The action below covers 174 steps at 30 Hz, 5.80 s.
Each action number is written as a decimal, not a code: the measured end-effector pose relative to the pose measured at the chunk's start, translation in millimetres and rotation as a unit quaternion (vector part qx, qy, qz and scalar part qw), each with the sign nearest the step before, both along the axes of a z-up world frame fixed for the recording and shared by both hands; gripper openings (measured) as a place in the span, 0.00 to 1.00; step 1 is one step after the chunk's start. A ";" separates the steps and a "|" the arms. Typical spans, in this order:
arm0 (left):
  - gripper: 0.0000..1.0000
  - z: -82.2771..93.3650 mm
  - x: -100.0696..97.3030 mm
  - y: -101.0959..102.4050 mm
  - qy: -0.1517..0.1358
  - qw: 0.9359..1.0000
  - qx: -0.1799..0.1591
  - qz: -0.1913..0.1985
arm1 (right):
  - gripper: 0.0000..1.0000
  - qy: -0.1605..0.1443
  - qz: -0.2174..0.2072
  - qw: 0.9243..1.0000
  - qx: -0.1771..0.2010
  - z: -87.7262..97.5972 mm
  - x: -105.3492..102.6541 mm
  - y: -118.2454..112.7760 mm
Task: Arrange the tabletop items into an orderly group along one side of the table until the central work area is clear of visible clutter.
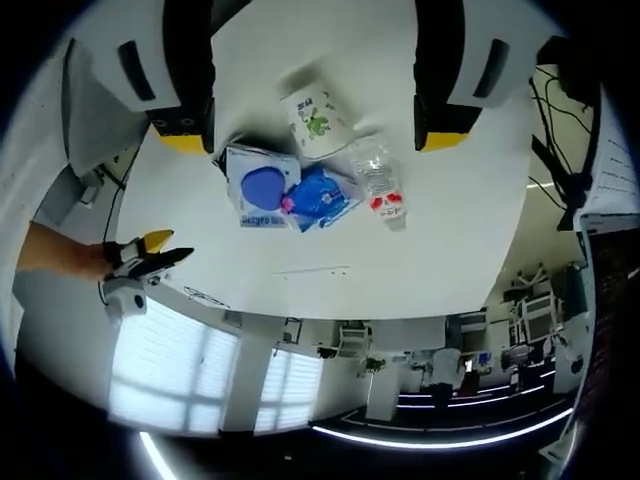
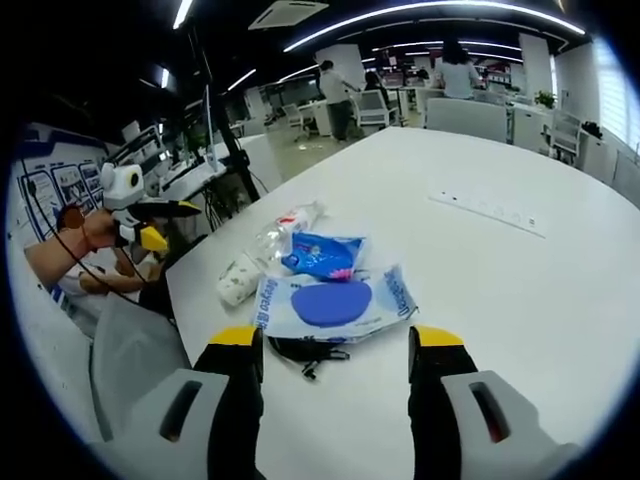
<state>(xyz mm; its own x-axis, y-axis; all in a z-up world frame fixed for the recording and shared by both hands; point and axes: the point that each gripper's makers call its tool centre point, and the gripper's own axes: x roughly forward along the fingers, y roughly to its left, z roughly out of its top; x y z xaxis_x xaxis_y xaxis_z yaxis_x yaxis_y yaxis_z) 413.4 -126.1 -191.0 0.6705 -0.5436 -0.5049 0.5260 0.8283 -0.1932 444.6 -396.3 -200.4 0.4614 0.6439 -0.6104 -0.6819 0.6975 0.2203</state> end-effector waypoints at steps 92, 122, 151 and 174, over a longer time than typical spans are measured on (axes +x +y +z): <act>0.46 -46.5 91.1 -52.2 0.032 0.999 -0.006 -0.016 | 0.42 0.007 0.010 1.000 0.012 -43.9 81.8 60.7; 0.32 -74.5 108.0 -60.3 0.075 0.997 0.001 0.017 | 0.34 0.013 0.015 1.000 0.006 -61.8 94.3 78.7; 0.23 -100.5 111.3 -62.2 0.118 0.992 0.019 0.048 | 0.29 0.016 0.025 0.999 -0.021 -85.7 104.7 95.1; 0.11 -115.4 116.3 -65.2 0.136 0.987 0.042 0.073 | 0.15 0.020 0.011 0.999 -0.048 -111.2 120.4 95.2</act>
